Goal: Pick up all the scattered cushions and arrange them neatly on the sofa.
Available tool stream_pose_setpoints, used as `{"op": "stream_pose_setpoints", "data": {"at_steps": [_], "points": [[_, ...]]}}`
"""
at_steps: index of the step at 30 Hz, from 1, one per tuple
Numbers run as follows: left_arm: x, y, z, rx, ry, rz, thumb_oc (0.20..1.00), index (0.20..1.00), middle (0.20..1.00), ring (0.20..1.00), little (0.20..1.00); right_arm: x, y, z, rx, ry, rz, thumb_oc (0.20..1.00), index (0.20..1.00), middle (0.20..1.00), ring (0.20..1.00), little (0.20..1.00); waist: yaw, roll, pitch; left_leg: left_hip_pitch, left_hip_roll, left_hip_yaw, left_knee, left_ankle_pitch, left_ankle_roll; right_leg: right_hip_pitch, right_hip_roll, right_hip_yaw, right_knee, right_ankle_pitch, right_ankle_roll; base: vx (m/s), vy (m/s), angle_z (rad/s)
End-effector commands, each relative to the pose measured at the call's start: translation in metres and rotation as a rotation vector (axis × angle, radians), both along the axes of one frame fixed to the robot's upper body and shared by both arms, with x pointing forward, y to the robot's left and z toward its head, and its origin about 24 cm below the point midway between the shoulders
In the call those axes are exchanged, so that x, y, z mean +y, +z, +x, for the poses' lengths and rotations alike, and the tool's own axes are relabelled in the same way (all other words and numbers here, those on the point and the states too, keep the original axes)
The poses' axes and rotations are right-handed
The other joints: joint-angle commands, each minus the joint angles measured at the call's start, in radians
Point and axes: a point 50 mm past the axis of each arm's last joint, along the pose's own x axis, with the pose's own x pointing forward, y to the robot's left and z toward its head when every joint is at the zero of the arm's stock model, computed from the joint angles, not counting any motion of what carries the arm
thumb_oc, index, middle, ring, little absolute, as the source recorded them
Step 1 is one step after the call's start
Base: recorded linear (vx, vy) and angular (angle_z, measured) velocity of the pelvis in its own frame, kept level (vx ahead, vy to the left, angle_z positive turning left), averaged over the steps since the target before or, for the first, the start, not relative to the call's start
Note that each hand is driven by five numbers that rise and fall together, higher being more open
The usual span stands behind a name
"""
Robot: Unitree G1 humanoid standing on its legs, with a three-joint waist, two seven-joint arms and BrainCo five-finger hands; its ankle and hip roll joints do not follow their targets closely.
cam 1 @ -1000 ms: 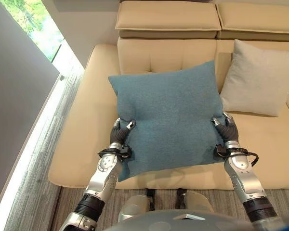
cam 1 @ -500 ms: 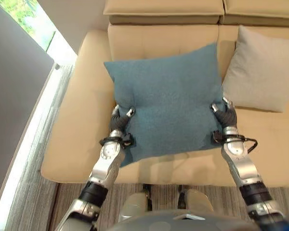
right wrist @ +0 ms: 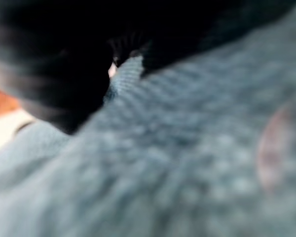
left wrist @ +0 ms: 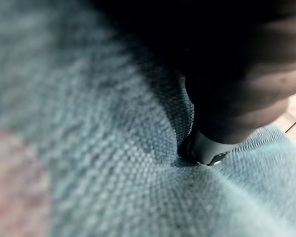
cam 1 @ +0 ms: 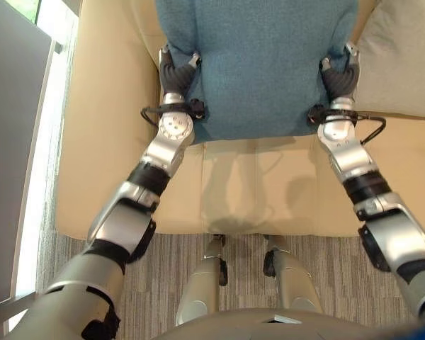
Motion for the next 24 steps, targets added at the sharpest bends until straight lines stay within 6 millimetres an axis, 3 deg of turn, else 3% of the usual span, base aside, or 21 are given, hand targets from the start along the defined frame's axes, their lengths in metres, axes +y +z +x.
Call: {"op": "stream_pose_setpoints", "data": {"at_steps": [1,3,6,10,11,12,13,14,15,16,24], "points": [[-0.042,0.056,-0.009,-0.245,-0.117,0.138,0.2,0.2,0.2,0.2,0.2,0.054,0.066,-0.009,-0.28,0.147,-0.104,0.2,0.2,0.2,0.2,0.2,0.016,-0.043,-0.064,-0.001,-0.014,0.007,0.004,-0.049,-0.077,-0.004,-0.042,0.034,0.007,-0.048,0.161,0.04,-0.026,0.02],[-0.037,0.068,-0.001,-0.234,-0.066,0.173,0.2,0.2,0.2,0.2,0.2,0.048,0.085,-0.005,-0.308,0.092,-0.138,0.2,0.2,0.2,0.2,0.2,0.02,-0.051,-0.06,-0.034,-0.011,0.003,0.004,-0.038,-0.081,-0.038,-0.041,0.037,0.007,-0.04,0.167,0.03,-0.033,0.02],[-0.027,0.081,0.01,-0.187,-0.005,0.256,0.2,0.2,0.2,0.2,0.2,0.044,0.098,0.002,-0.282,0.052,-0.181,0.2,0.2,0.2,0.2,0.2,0.019,-0.053,-0.059,-0.082,-0.007,-0.001,0.004,-0.026,-0.085,-0.086,-0.041,0.043,0.007,-0.03,0.174,0.0,0.0,0.0],[-0.012,0.096,0.017,-0.141,0.066,0.298,0.2,0.2,0.2,0.2,0.2,0.045,0.101,0.012,-0.207,0.036,-0.195,0.2,0.2,0.2,0.2,0.2,0.018,-0.049,-0.055,-0.145,-0.009,-0.002,0.004,-0.01,-0.09,-0.154,-0.039,0.05,0.007,-0.018,0.181,-0.02,0.007,0.0],[-0.012,0.096,0.017,-0.141,0.066,0.298,0.31,0.31,0.31,0.31,0.31,0.045,0.101,0.012,-0.207,0.037,-0.195,0.2,0.2,0.2,0.2,0.2,0.018,-0.049,-0.056,-0.147,-0.009,-0.002,0.004,-0.01,-0.09,-0.156,-0.039,0.05,0.007,-0.018,0.181,-0.04,0.023,-0.02],[-0.006,0.1,0.019,-0.123,0.095,0.314,0.89,0.89,0.89,0.89,0.89,0.047,0.098,0.015,-0.175,0.034,-0.197,0.2,0.2,0.2,0.2,0.2,0.016,-0.049,-0.058,-0.168,-0.01,0.0,0.004,-0.004,-0.091,-0.179,-0.038,0.054,0.007,-0.013,0.183,-0.03,0.022,-0.01],[-0.001,0.106,0.021,-0.103,0.109,0.318,1.0,1.0,1.0,1.0,1.0,0.049,0.096,0.019,-0.138,0.037,-0.203,0.2,0.2,0.2,0.2,0.2,0.015,-0.047,-0.061,-0.189,-0.012,0.001,0.004,0.002,-0.093,-0.206,-0.038,0.056,0.007,-0.006,0.185,-0.04,0.034,-0.02],[0.001,0.109,0.021,-0.098,0.115,0.326,1.0,1.0,1.0,1.0,1.0,0.049,0.094,0.022,-0.111,0.039,-0.209,0.335,0.335,0.335,0.335,0.335,0.014,-0.046,-0.063,-0.202,-0.013,0.002,0.004,0.005,-0.093,-0.22,-0.037,0.057,0.007,-0.003,0.186,-0.04,0.033,-0.03],[0.004,0.116,0.02,-0.1,0.119,0.343,1.0,1.0,1.0,1.0,1.0,0.052,0.093,0.024,-0.073,0.059,-0.216,0.84,0.84,0.84,0.84,0.84,0.016,-0.045,-0.063,-0.221,-0.012,0.0,0.004,0.01,-0.093,-0.24,-0.039,0.06,0.007,0.002,0.189,-0.02,0.03,-0.04],[0.005,0.119,0.02,-0.104,0.12,0.344,1.0,1.0,1.0,1.0,1.0,0.052,0.093,0.025,-0.063,0.061,-0.228,1.0,1.0,1.0,1.0,1.0,0.017,-0.044,-0.064,-0.229,-0.013,0.0,0.004,0.012,-0.093,-0.247,-0.039,0.059,0.007,0.003,0.189,-0.01,0.026,-0.03],[0.013,0.098,0.024,-0.045,0.112,0.339,1.0,1.0,1.0,1.0,1.0,0.049,0.076,0.028,0.007,0.087,-0.261,1.0,1.0,1.0,1.0,1.0,0.016,-0.043,-0.075,-0.254,-0.018,-0.005,0.004,0.022,-0.096,-0.276,-0.042,0.062,0.007,0.011,0.191,0.0,0.0,0.0]]}}
